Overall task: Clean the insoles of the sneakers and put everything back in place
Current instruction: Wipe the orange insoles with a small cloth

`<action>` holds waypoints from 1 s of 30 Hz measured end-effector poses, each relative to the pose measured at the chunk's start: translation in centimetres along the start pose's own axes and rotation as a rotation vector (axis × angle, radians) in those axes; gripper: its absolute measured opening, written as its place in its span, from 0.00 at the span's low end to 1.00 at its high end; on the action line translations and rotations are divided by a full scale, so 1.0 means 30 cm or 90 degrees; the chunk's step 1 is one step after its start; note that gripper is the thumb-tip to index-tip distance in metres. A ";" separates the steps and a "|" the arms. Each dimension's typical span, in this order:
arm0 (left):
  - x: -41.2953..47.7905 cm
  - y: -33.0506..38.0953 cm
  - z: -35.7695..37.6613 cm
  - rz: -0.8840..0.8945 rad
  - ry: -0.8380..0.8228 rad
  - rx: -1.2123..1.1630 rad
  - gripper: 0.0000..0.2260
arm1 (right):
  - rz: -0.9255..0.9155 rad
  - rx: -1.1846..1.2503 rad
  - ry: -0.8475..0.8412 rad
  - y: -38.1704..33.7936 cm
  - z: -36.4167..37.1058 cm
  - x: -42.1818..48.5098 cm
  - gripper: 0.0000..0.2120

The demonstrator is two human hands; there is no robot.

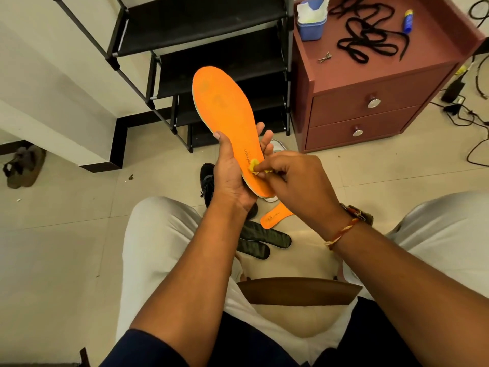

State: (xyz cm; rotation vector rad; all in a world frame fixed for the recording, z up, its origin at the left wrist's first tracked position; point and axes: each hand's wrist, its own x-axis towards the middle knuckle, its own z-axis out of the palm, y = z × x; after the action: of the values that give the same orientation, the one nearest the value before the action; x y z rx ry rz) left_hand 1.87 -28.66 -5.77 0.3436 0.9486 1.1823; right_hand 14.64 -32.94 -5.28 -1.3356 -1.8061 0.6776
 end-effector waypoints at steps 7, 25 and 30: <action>0.012 0.041 -0.020 0.091 0.031 -0.067 0.37 | -0.037 0.093 -0.086 -0.046 0.007 -0.038 0.07; -0.066 -0.069 0.029 -0.132 -0.061 0.013 0.36 | -0.039 -0.063 0.049 0.046 -0.004 0.028 0.07; -0.071 -0.098 0.038 -0.156 -0.070 0.047 0.32 | -0.019 -0.164 0.133 0.090 -0.045 0.049 0.05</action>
State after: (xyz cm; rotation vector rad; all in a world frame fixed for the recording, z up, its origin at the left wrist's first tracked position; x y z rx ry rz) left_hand 4.47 -31.42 -6.14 0.3373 0.9116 0.8975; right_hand 17.01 -30.76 -6.25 -1.4832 -1.7816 0.2818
